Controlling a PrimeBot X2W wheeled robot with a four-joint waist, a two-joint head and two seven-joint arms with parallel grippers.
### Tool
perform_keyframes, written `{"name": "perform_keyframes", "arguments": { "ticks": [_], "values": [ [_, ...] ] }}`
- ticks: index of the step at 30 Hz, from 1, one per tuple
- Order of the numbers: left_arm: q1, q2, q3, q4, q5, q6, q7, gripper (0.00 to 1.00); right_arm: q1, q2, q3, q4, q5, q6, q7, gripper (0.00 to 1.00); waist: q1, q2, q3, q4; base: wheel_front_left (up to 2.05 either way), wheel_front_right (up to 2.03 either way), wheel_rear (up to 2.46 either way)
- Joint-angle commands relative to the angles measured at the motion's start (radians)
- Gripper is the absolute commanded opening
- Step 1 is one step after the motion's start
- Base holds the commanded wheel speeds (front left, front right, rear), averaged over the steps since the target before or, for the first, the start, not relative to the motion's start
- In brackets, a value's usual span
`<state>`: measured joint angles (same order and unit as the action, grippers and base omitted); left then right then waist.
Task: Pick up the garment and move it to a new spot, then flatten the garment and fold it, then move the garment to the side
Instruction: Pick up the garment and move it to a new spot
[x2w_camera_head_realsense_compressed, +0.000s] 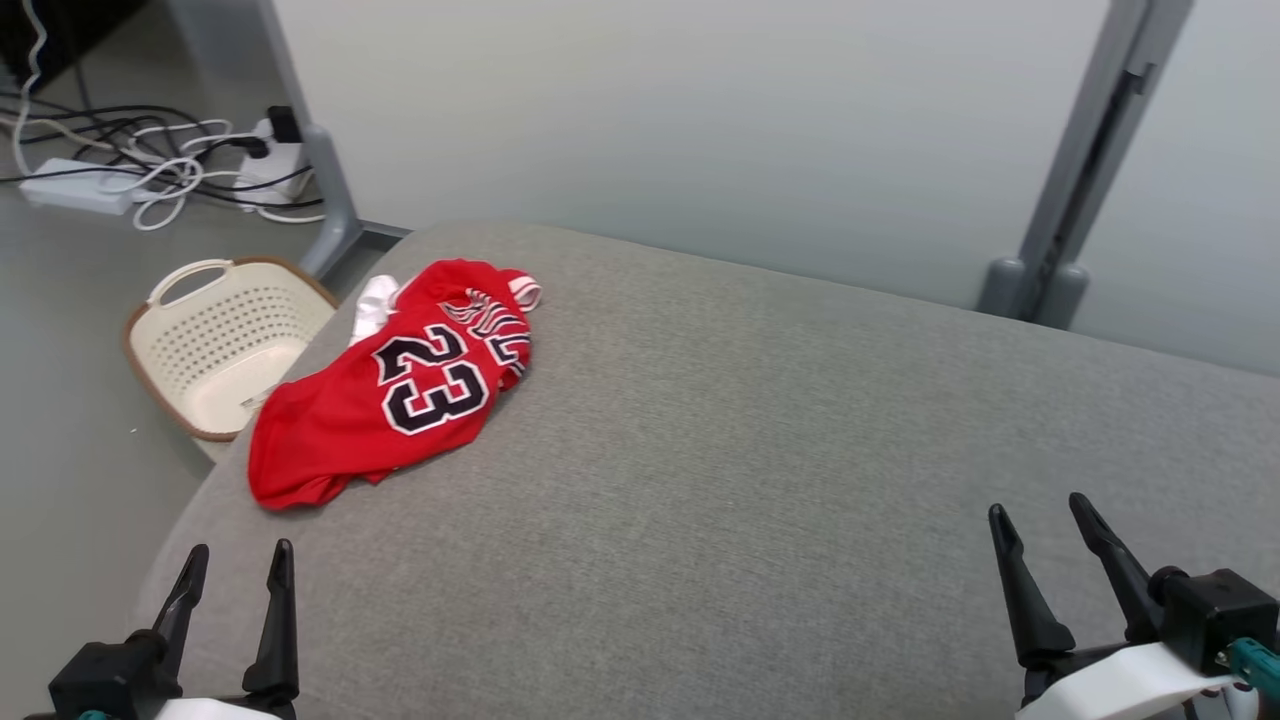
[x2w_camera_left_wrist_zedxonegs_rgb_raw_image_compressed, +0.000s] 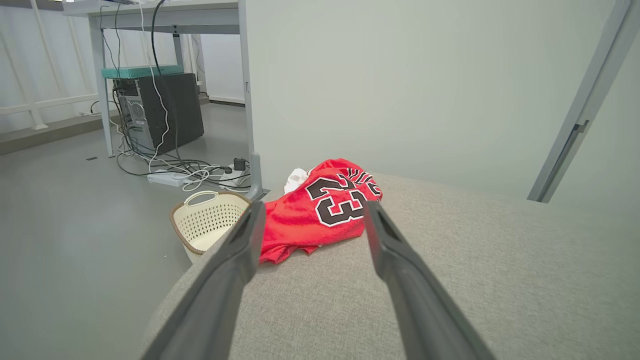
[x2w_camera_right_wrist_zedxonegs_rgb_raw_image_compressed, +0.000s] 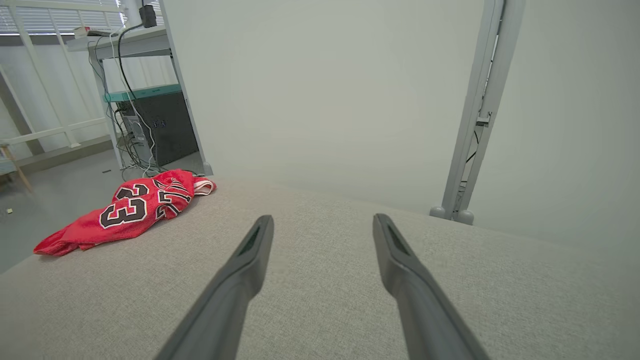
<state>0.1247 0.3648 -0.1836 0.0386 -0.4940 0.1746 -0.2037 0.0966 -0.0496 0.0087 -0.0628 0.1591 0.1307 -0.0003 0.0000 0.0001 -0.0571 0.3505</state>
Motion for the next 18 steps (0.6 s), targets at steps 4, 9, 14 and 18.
{"name": "perform_keyframes", "arguments": {
  "ticks": [4, 9, 14, 18],
  "values": [
    [-0.004, 0.013, 0.004, -0.004, 0.002, 0.007, 0.004, 1.0, 0.007, -0.003, 0.011, -0.001, -0.019, 0.0, 0.002, 1.0, 0.0, -0.0001, -0.012, 0.032, 0.0, 0.0, 0.0],
    [0.002, 0.016, 0.004, -0.005, 0.0, 0.013, 0.005, 1.0, 0.007, -0.003, 0.01, -0.004, -0.021, 0.0, 0.002, 1.0, 0.0, -0.0001, -0.013, 0.035, 0.0, 0.0, 0.0],
    [-0.003, 0.017, 0.002, -0.004, -0.005, 0.015, 0.005, 1.0, 0.011, -0.003, 0.004, -0.006, -0.014, 0.0, 0.003, 1.0, 0.0, -0.0001, -0.012, 0.033, 0.0, 0.0, 0.0],
    [-0.025, 0.013, -0.001, 0.001, -0.01, 0.013, 0.008, 1.0, 0.004, -0.003, 0.006, -0.011, -0.014, 0.0, 0.009, 1.0, 0.0, -0.0001, 0.002, 0.031, 0.0, 0.0, 0.0]
  ]
}}
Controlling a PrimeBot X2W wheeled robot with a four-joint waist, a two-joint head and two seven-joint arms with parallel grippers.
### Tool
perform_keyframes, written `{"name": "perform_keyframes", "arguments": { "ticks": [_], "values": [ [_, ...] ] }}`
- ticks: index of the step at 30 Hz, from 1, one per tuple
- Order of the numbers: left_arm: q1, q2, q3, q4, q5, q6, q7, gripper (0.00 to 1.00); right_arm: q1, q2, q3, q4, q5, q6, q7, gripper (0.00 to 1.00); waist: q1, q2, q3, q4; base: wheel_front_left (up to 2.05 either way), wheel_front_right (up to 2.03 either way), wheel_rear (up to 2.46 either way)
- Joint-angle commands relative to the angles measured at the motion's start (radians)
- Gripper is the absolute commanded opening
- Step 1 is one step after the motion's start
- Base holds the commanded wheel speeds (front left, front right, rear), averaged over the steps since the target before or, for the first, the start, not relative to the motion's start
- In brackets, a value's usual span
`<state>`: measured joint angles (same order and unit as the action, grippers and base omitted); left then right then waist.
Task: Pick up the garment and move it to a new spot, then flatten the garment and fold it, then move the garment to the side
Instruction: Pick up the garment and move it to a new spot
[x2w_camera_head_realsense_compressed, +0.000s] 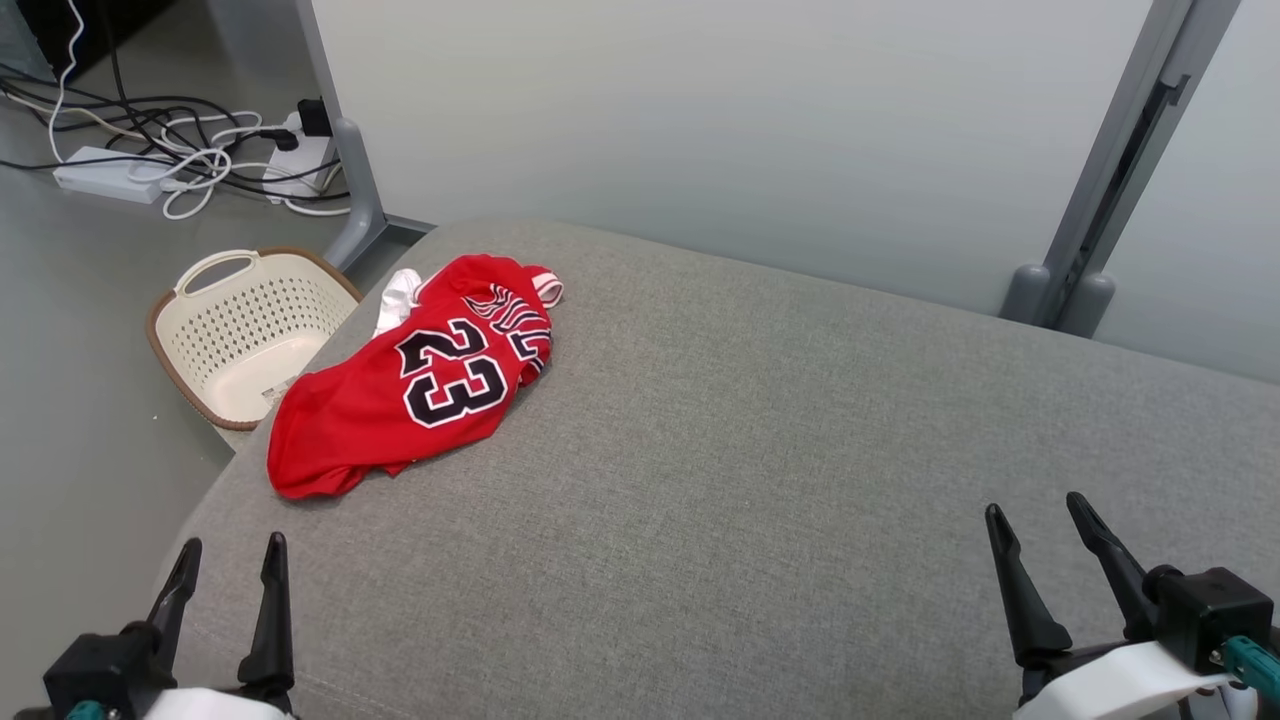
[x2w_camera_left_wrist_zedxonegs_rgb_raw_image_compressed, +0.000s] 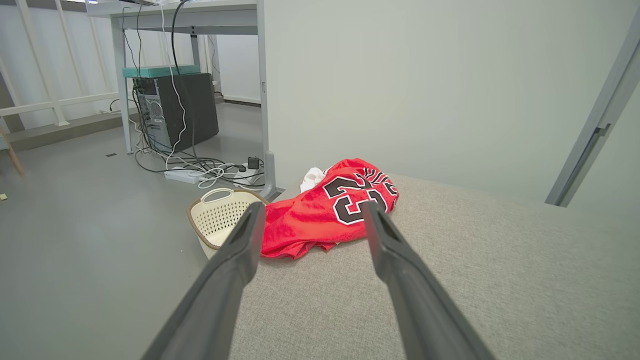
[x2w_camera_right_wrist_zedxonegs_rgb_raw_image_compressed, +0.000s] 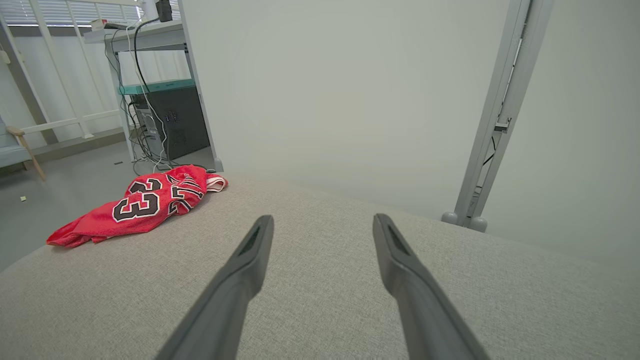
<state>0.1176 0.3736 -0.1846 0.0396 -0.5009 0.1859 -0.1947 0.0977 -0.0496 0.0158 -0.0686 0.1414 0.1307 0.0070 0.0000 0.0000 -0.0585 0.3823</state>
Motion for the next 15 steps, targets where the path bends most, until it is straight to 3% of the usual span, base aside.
{"name": "perform_keyframes", "arguments": {
  "ticks": [1, 8, 15],
  "values": [
    [-0.027, 0.003, -0.001, -0.001, -0.003, -0.001, -0.002, 1.0, -0.004, -0.003, 0.0, -0.009, -0.001, 0.0, 0.002, 1.0, 0.0, 0.0, 0.013, -0.004, 0.0, 0.0, 0.0],
    [-0.151, -0.022, 0.015, 0.037, -0.047, -0.034, -0.01, 1.0, -0.073, -0.003, 0.004, -0.064, -0.046, 0.0, 0.031, 1.0, 0.0, 0.0, 0.144, -0.051, 0.0, 0.0, 0.0],
    [-0.368, -0.004, 0.018, 0.247, -0.103, -0.134, 0.021, 1.0, -0.157, -0.007, 0.001, -0.11, -0.076, 0.0, 0.044, 1.0, 0.0, 0.0, 0.294, -0.121, 0.0, 0.0, 0.0]
  ]
}}
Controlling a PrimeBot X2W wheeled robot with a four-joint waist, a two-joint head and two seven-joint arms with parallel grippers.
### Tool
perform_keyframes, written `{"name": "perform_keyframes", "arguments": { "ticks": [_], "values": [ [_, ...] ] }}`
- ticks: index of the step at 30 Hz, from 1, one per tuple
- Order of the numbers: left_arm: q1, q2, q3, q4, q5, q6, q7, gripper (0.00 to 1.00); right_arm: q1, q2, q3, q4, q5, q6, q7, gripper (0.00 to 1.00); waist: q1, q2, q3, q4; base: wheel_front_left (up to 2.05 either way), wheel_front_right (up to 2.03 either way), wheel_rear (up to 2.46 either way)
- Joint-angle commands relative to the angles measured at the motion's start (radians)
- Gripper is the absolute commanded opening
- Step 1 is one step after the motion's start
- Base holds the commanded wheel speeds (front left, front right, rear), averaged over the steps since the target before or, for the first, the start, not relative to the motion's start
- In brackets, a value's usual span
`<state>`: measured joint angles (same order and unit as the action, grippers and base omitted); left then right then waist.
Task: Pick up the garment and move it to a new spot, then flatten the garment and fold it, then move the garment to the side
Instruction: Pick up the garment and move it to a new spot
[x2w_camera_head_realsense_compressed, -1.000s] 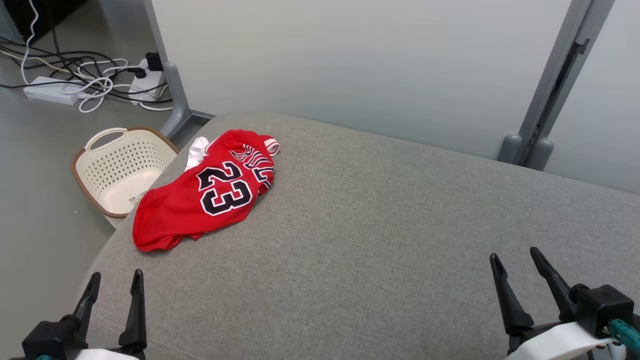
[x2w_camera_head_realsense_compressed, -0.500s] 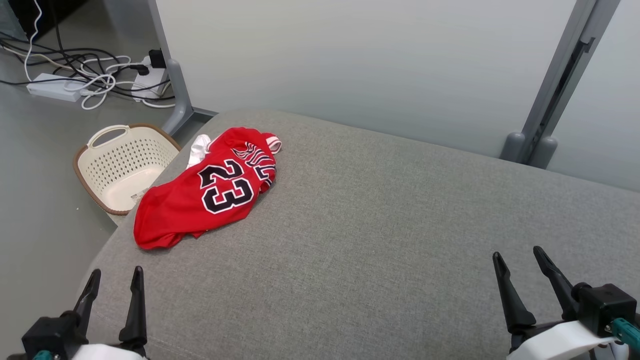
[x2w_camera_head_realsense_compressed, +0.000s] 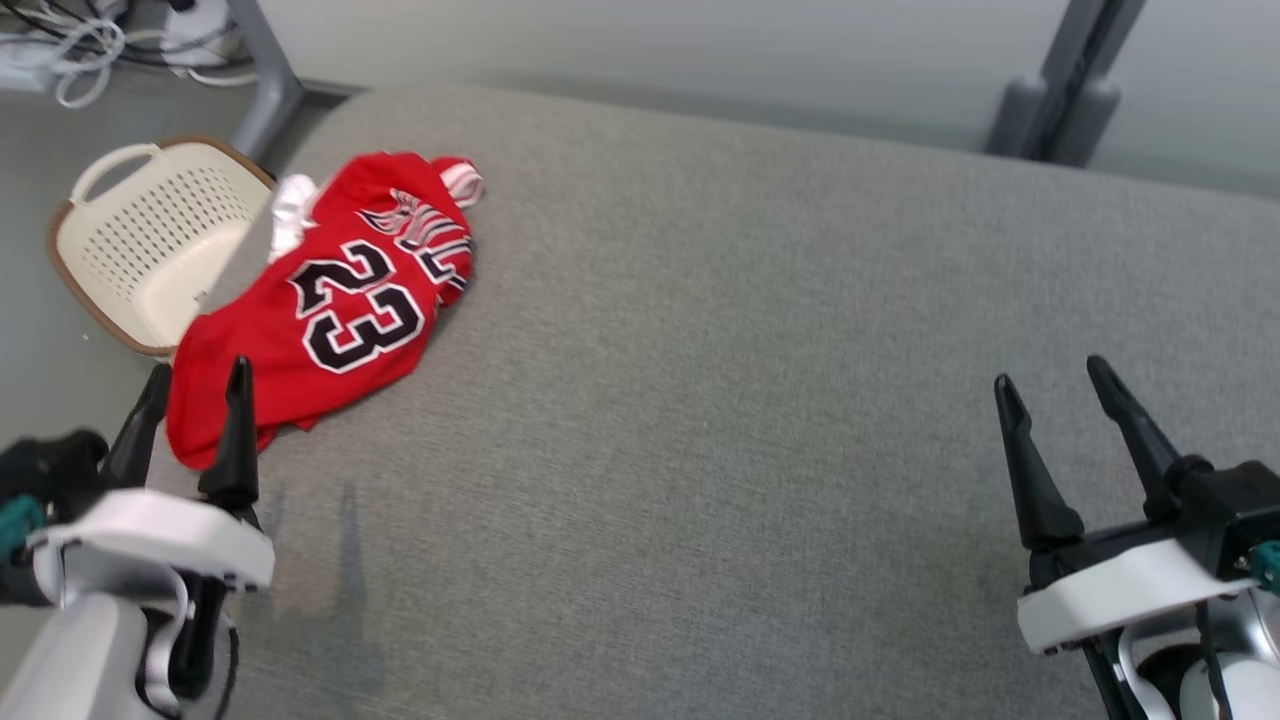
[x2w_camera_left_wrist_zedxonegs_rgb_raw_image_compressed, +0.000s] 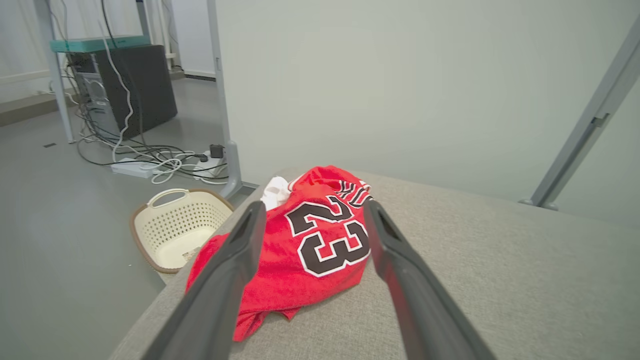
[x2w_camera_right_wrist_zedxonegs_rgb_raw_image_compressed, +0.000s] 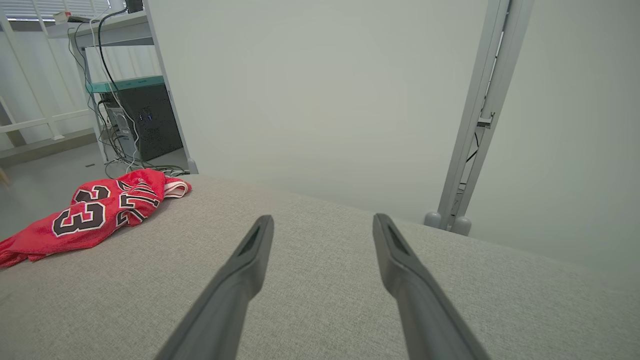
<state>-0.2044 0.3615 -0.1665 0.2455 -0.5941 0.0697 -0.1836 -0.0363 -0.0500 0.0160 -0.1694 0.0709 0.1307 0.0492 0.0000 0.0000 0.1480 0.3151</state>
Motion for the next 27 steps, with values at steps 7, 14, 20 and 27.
{"name": "perform_keyframes", "arguments": {
  "ticks": [7, 14, 20, 27],
  "values": [
    [-0.256, 0.01, -0.024, 0.328, -0.049, -0.109, 0.082, 1.0, -0.077, -0.007, 0.0, -0.02, -0.01, 0.0, -0.007, 1.0, 0.0, 0.0, 0.193, -0.099, 0.0, 0.0, 0.0],
    [-0.436, 0.009, -0.036, 0.622, -0.101, -0.176, 0.158, 1.0, -0.107, -0.005, -0.006, -0.018, -0.014, 0.0, -0.022, 1.0, 0.0, 0.0, 0.274, -0.141, 0.0, 0.0, 0.0],
    [-0.525, 0.001, -0.058, 0.801, -0.146, -0.198, 0.262, 1.0, -0.123, -0.005, -0.012, -0.018, -0.016, 0.0, -0.032, 1.0, 0.0, 0.0, 0.304, -0.164, 0.0, 0.0, 0.0],
    [-0.555, 0.01, -0.084, 0.851, -0.173, -0.202, 0.215, 0.0, -0.132, -0.004, -0.021, -0.002, -0.007, 0.0, -0.047, 1.0, 0.0, 0.0, 0.29, -0.177, 0.0, 0.0, 0.0]
  ]
}}
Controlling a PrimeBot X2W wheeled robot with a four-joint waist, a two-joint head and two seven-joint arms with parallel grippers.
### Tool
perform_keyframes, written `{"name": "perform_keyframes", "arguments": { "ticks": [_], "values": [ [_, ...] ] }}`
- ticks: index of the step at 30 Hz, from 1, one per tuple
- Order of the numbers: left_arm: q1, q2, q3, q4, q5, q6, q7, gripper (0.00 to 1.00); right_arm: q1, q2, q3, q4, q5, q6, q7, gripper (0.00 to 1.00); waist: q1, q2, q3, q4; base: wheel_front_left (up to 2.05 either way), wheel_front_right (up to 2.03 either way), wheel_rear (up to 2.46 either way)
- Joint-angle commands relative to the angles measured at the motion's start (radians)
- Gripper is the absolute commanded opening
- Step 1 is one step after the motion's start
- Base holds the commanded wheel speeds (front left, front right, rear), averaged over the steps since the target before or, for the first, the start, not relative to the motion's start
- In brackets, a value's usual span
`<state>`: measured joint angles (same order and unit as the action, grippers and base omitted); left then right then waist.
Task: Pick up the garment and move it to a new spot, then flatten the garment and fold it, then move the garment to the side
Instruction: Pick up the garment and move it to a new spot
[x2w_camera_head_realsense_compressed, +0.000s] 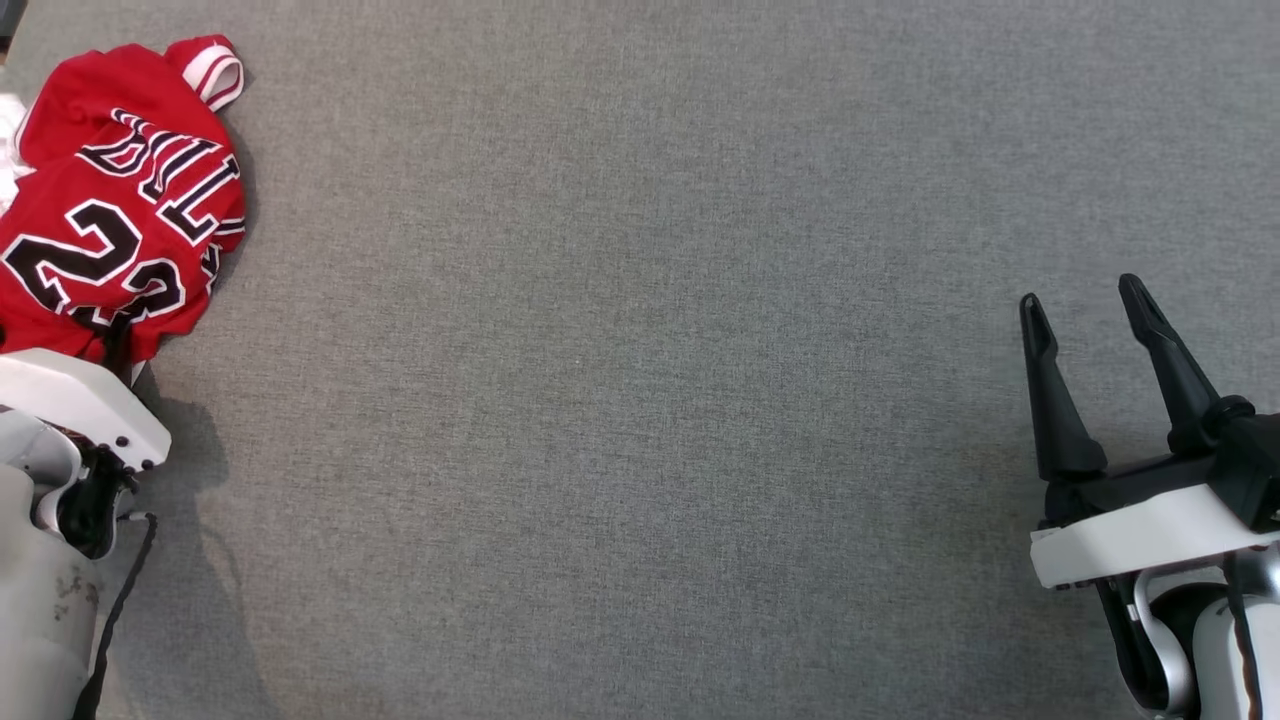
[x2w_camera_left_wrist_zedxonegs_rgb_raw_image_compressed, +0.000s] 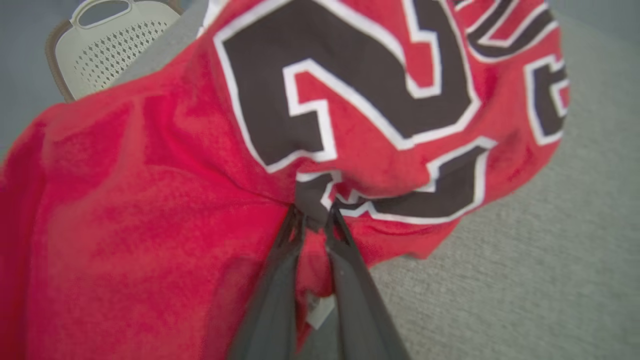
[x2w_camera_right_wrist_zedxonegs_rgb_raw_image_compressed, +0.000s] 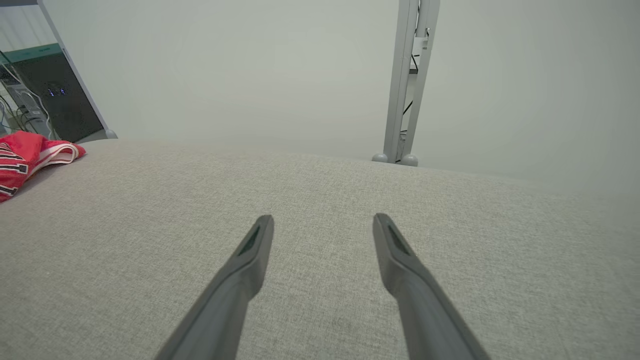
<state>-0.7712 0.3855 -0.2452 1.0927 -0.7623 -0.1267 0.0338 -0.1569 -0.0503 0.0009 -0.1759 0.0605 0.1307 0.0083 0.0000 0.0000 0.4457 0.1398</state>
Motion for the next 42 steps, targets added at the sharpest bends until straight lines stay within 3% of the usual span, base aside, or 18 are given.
{"name": "perform_keyframes", "arguments": {
  "ticks": [1, 7, 13, 21, 23, 32, 38, 42],
  "values": [
    [0.014, -0.011, -0.007, 0.001, -0.01, -0.006, -0.029, 0.0, -0.009, -0.003, -0.006, 0.009, 0.006, 0.0, -0.009, 1.0, 0.0, 0.0, -0.016, -0.002, 0.0, 0.0, 0.0],
    [0.073, 0.035, -0.012, -0.03, -0.021, -0.004, -0.226, 0.0, 0.02, -0.002, -0.008, 0.05, 0.031, 0.0, -0.031, 1.0, 0.0, 0.0, -0.109, -0.011, 0.0, 0.0, 0.0],
    [0.177, 0.069, 0.018, -0.122, 0.01, 0.018, -0.298, 0.0, 0.057, -0.002, -0.009, 0.084, 0.064, 0.0, -0.049, 1.0, 0.0, 0.0, -0.203, -0.026, 0.0, 0.0, 0.0],
    [0.492, 0.07, 0.15, -0.556, 0.109, 0.15, -0.299, 0.0, 0.109, -0.003, 0.01, 0.13, 0.098, 0.0, -0.063, 1.0, 0.0, 0.0, -0.315, -0.059, 0.0, 0.0, 0.0],
    [0.541, 0.06, 0.157, -0.611, 0.113, 0.163, -0.3, 0.0, 0.117, -0.002, 0.012, 0.136, 0.101, 0.0, -0.064, 1.0, 0.0, 0.0, -0.327, -0.063, 0.0, 0.0, 0.0],
    [0.819, 0.043, 0.143, -1.036, 0.159, 0.303, -0.245, 0.0, 0.158, -0.003, 0.017, 0.127, 0.121, 0.0, -0.058, 1.0, 0.0, 0.0, -0.364, -0.096, 0.0, 0.0, 0.0],
    [0.847, 0.051, 0.084, -1.199, 0.203, 0.341, -0.171, 0.0, 0.13, -0.003, 0.026, 0.116, 0.129, 0.0, -0.068, 1.0, 0.0, 0.0, -0.336, -0.162, 0.0, 0.0, 0.0],
    [0.787, 0.039, 0.023, -1.24, 0.233, 0.336, -0.128, 0.0, 0.111, -0.003, 0.034, 0.116, 0.14, 0.0, -0.082, 1.0, 0.0, 0.0, -0.291, -0.223, 0.0, 0.0, 0.0]
  ]
}}
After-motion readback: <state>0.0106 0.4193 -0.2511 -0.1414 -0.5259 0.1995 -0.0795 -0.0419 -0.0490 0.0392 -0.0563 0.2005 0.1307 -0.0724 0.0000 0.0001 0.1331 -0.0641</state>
